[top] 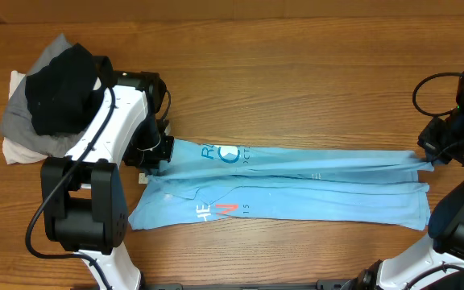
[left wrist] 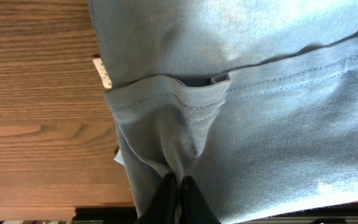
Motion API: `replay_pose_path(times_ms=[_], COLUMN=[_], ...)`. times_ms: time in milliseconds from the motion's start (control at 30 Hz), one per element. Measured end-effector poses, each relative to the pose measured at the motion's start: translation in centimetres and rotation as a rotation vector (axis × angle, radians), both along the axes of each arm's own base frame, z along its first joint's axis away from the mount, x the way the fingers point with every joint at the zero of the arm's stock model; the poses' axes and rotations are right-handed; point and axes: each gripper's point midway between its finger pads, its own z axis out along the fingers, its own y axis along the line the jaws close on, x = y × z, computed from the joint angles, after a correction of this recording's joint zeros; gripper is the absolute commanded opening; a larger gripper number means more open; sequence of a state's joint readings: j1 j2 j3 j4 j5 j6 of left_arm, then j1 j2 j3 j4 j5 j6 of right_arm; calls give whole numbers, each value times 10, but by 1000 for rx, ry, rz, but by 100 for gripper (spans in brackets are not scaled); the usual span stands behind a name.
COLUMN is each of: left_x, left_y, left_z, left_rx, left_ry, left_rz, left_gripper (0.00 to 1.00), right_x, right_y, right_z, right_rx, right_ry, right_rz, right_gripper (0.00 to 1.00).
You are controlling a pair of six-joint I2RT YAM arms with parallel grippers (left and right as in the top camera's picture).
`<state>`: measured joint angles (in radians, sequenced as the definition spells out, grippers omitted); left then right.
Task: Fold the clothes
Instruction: 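Release the shirt and retract the left arm to the side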
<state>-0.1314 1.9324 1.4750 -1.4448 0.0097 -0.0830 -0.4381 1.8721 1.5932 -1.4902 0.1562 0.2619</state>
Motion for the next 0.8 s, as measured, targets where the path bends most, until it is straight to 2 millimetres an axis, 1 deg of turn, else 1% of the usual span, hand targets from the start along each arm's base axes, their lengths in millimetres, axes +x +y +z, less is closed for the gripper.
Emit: replay_pose_path(times_ms=[133,167,200,233,267,300,333,367,400,500,600,667,700,767,800], left_x=[-3,-4,-6,-7,-7,-7,-7,-8,-8,-11,-14,-15,-14,-8,-4], left_y=[0,1,1,1,1,2,3,3,4,5,6,6,6,6,5], left_z=[1,2,2,2,3,3,3,3,3,4,6,8,10,18,22], left_rx=[2,2,3,4,6,9,14,17,21,30,34,35,35,32,30], left_ry=[13,19,25,28,30,31,32,33,34,46,60,64,63,47,31], left_rz=[0,0,0,-2,-2,-4,-3,-2,-1,7,6,6,6,9,10], left_gripper=[5,7,11,16,27,34,45,55,60,65,66,66,66,66,66], right_x=[-6,-9,-10,-11,-12,-13,-13,-13,-13,-14,-14,-13,-11,-5,-2], right_y=[0,0,-1,-1,-3,-4,-5,-7,-8,-10,-10,-11,-11,-14,-16], right_z=[1,1,2,2,2,2,2,1,1,1,1,1,1,0,0], right_rx=[3,7,7,8,9,8,6,4,2,-1,-1,-4,-7,-22,-29], right_ry=[25,33,34,37,37,37,34,33,31,33,32,28,22,-3,-18], right_rz=[-1,-5,-8,-12,-19,-26,-34,-37,-35,-37,-37,-41,-44,-55,-62], right_gripper=[4,4,4,7,15,29,46,56,57,60,62,66,69,79,81])
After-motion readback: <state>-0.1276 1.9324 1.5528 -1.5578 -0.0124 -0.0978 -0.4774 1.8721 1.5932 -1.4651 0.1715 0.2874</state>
